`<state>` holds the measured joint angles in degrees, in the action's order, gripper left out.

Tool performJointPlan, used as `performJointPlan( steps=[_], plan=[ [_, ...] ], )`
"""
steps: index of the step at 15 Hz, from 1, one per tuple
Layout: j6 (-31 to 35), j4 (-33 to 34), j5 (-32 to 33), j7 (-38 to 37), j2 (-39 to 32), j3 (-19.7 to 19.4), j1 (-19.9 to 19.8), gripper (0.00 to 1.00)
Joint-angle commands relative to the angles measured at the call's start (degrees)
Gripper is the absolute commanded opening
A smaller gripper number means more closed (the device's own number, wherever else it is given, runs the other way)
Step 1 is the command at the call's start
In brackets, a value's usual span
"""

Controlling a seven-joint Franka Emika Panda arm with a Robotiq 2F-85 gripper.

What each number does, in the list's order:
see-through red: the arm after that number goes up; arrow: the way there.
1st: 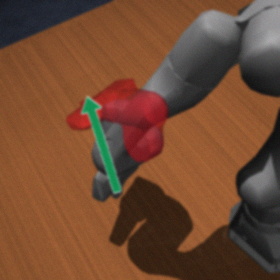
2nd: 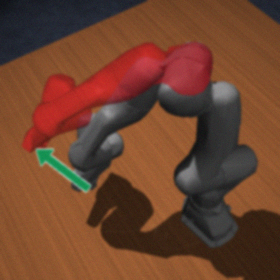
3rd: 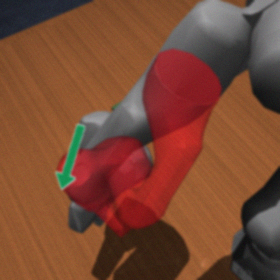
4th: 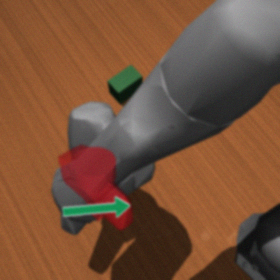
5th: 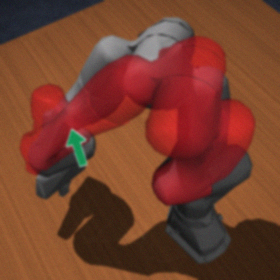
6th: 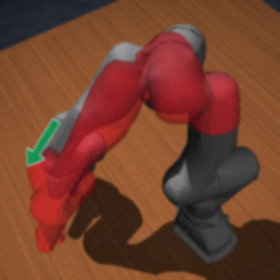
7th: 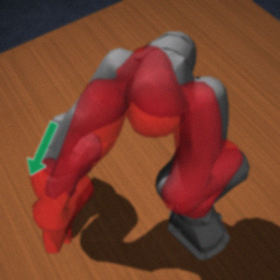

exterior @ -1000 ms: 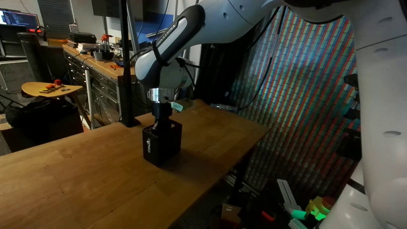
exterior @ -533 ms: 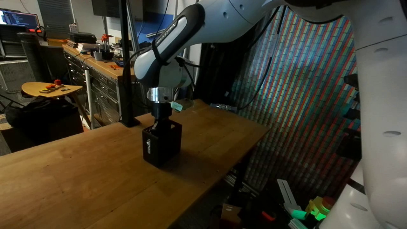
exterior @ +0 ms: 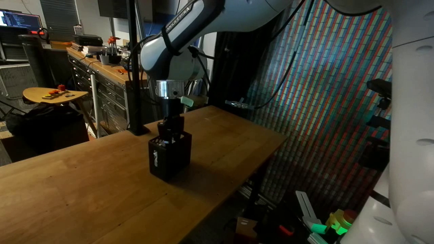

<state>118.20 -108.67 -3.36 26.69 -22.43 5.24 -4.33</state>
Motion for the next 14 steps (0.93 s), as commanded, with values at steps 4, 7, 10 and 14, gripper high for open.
performJointPlan(
  steps=[4,7,10,14],
  plan=[
    [-5.59,2.52,2.95,-4.05,3.16,-0.68,2.25,0.99],
    [-6.5,3.18,3.34,-4.73,3.45,-0.67,2.66,0.93],
    [-6.54,3.47,3.19,-5.08,3.45,-0.71,2.81,0.81],
    [-6.46,3.67,3.19,-5.19,3.32,-0.85,2.77,0.77]
  ],
)
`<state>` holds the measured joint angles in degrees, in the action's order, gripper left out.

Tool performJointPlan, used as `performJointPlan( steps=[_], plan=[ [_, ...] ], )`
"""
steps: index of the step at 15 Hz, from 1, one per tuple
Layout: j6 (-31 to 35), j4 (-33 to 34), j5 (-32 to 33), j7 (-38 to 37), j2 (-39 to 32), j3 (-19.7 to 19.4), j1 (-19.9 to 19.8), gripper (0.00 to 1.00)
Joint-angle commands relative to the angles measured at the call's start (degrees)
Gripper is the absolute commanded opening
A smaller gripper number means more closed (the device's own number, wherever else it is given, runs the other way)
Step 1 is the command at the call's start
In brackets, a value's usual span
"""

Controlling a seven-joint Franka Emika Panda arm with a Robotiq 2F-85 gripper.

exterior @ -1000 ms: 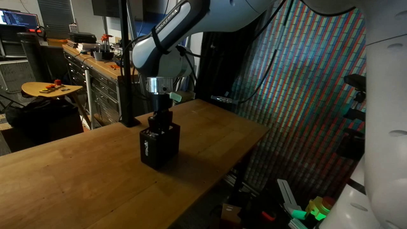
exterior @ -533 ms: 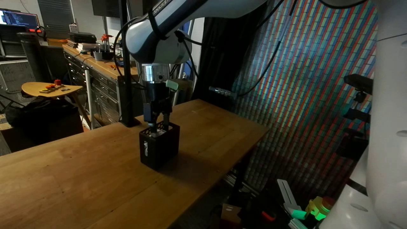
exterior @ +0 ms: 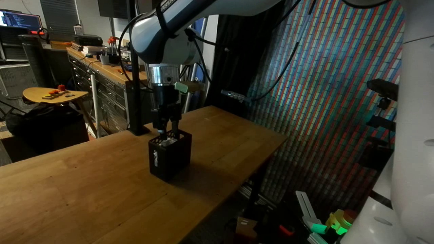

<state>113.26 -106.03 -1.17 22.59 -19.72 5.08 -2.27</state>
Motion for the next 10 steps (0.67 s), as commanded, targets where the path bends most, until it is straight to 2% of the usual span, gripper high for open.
performJointPlan(
  steps=[1,6,7,8,9,10],
  plan=[
    [-1.37,1.06,0.93,-0.93,0.49,-0.75,0.62,0.78],
    [-0.98,1.68,0.63,-0.03,-0.5,-0.99,0.3,0.82],
    [-1.01,1.81,0.61,0.08,-0.59,-1.03,0.27,0.73],
    [-1.01,2.08,0.77,0.25,-0.8,-1.07,0.28,0.57],
    [-1.12,2.28,0.86,0.33,-0.94,-1.11,0.3,0.56],
    [-1.24,2.52,0.9,0.42,-1.0,-1.11,0.3,0.49]
  ],
)
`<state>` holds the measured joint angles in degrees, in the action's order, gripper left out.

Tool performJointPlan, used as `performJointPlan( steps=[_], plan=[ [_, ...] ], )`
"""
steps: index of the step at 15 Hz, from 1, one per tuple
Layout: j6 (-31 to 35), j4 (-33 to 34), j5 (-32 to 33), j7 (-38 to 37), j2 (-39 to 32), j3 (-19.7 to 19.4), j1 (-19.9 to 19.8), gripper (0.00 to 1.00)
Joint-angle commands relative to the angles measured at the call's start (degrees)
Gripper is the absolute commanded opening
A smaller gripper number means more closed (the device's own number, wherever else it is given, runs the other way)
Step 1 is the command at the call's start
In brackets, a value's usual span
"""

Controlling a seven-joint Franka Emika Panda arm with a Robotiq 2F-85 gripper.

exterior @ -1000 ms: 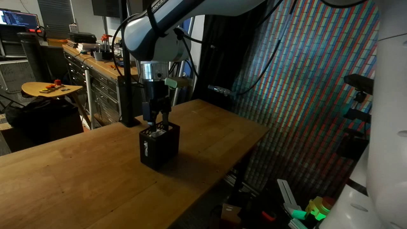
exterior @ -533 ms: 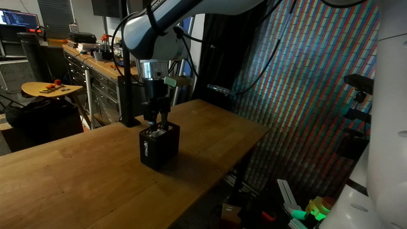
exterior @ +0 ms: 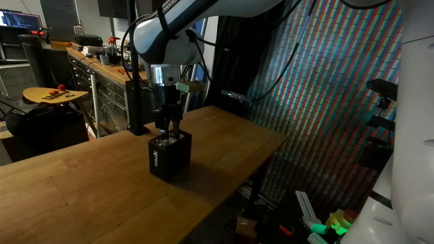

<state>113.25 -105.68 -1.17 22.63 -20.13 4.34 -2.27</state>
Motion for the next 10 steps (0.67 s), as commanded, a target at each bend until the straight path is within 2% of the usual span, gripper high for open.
performJointPlan(
  steps=[1,5,9,10],
  plan=[
    [-1.33,2.43,0.97,0.41,-0.74,-0.37,0.33,0.38],
    [-1.27,2.85,0.84,0.68,-1.1,-0.29,0.3,0.09],
    [-0.89,2.83,0.48,0.84,-1.6,-0.21,0.16,0.03],
    [-0.87,2.85,0.45,0.83,-1.77,-0.21,0.15,0.06]
  ],
)
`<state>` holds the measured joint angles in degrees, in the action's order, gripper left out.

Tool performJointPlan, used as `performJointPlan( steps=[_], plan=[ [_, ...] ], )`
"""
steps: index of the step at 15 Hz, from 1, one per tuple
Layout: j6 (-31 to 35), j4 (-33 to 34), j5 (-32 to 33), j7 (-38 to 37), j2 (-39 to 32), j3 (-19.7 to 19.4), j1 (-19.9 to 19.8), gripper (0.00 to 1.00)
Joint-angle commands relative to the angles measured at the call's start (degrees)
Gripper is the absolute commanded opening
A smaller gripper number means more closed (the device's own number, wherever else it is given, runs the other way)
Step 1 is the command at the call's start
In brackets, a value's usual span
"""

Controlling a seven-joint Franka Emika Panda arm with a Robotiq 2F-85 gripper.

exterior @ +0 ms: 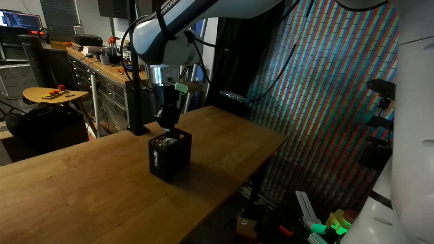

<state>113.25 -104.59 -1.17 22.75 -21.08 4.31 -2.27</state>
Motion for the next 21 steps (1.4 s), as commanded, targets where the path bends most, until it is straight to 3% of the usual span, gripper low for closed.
performJointPlan(
  steps=[1,10,21],
  plan=[
    [-0.86,1.74,0.43,0.73,-0.88,-0.17,0.15,0.08],
    [-0.06,3.1,0.36,1.39,-2.52,-0.23,-0.18,0.07],
    [2.35,3.38,-4.63,3.86,-8.85,1.18,-2.01,0.09]
  ],
)
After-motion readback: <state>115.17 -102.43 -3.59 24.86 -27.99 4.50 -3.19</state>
